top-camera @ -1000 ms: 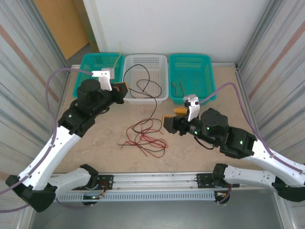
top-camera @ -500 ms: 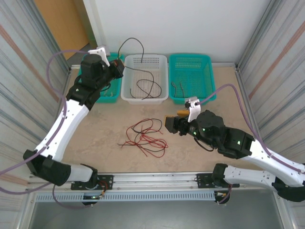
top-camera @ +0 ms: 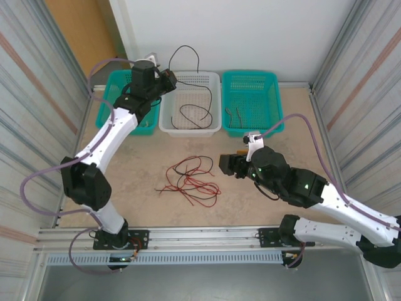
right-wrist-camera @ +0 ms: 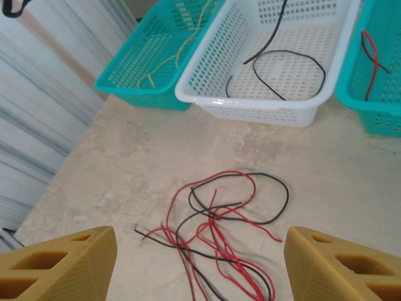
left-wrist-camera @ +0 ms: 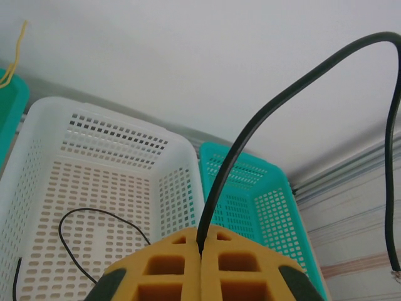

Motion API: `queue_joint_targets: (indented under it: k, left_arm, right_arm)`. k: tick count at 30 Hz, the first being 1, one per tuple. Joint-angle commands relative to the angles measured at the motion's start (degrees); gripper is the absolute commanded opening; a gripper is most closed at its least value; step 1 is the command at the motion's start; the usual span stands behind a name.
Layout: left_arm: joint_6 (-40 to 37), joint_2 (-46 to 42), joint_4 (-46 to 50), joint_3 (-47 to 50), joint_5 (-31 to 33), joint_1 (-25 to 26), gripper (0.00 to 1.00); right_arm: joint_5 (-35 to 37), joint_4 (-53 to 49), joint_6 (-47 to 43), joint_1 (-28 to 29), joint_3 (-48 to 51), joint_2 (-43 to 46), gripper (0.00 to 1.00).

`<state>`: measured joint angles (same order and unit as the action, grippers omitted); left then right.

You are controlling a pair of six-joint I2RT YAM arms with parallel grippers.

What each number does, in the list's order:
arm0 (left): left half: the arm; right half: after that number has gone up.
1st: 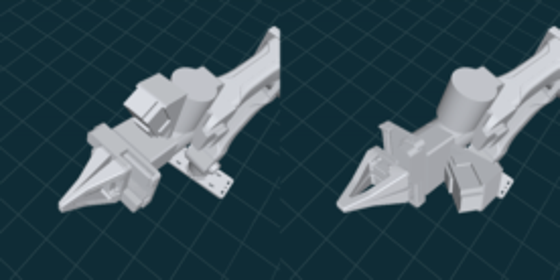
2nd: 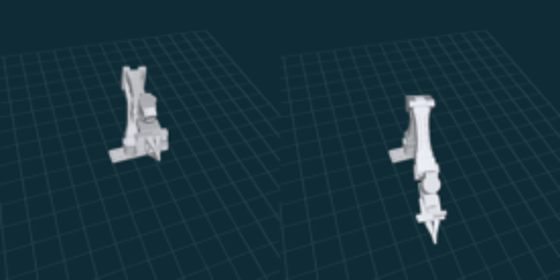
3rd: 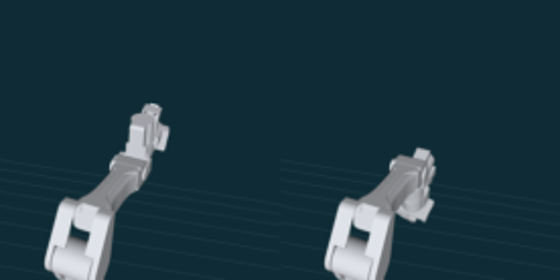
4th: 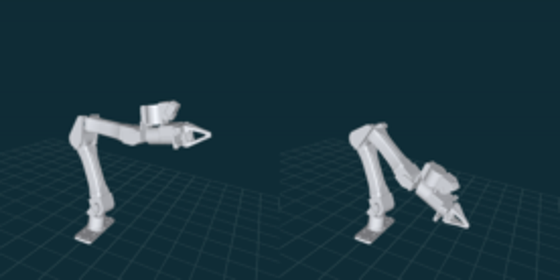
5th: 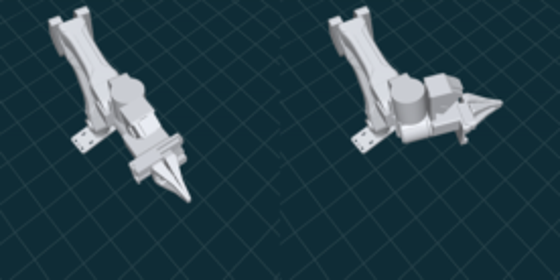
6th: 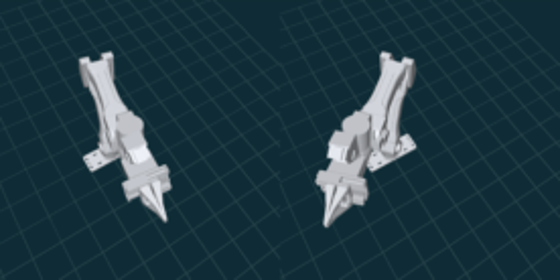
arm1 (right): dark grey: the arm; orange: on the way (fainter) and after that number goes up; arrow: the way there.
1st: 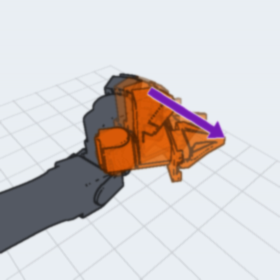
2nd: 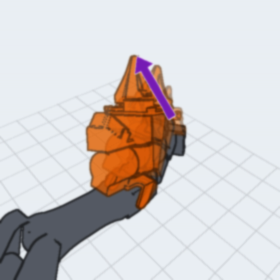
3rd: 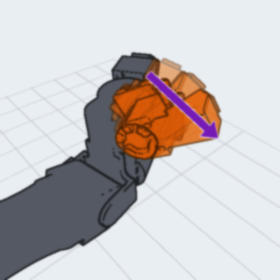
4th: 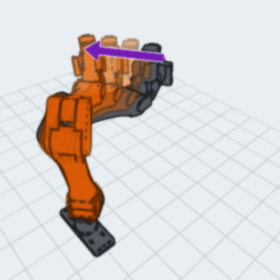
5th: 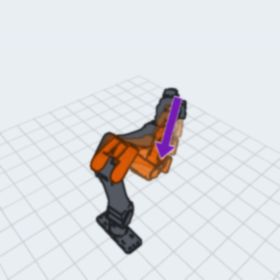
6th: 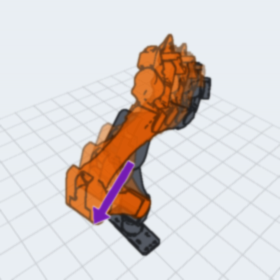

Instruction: Untangle the cables

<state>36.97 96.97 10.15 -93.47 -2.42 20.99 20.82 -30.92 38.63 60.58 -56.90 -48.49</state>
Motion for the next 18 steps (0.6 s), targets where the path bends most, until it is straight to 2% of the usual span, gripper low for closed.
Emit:
queue_joint_targets:
  k: [1,2,5,6,8,13,18]
  left_arm:
    - [1.7,2.1,-0.7,-3.2,1.9,-0.5,0.00]
    - [1.7,3.1,0.0,-3.6,2.2,-0.5,0.04]
    - [2.1,5.1,0.7,-3.9,2.1,-1.0,0.43]
    - [2.2,5.6,1.0,-4.0,2.1,-1.1,0.53]
    - [2.3,6.0,2.0,-4.0,1.8,-1.3,0.63]
    - [2.7,1.0,1.6,0.2,1.2,-1.6,0.70]
    - [1.8,-8.8,0.6,7.2,-3.8,-1.6,0.63]
  right_arm:
    - [0.0,-2.1,2.1,-1.1,0.8,-0.1,0.70]
    - [-0.1,-2.3,2.3,-1.4,0.8,-0.1,0.70]
    - [-0.4,-2.8,2.2,-1.8,0.8,0.1,0.69]
    - [-0.5,-2.9,2.3,-1.9,0.8,0.1,0.69]
    - [-0.4,-3.2,2.3,-2.1,0.7,0.3,0.69]
    - [-0.6,-3.5,2.8,-2.1,0.9,0.4,0.69]
    - [-1.1,-3.5,3.2,-2.4,1.1,-1.2,0.69]
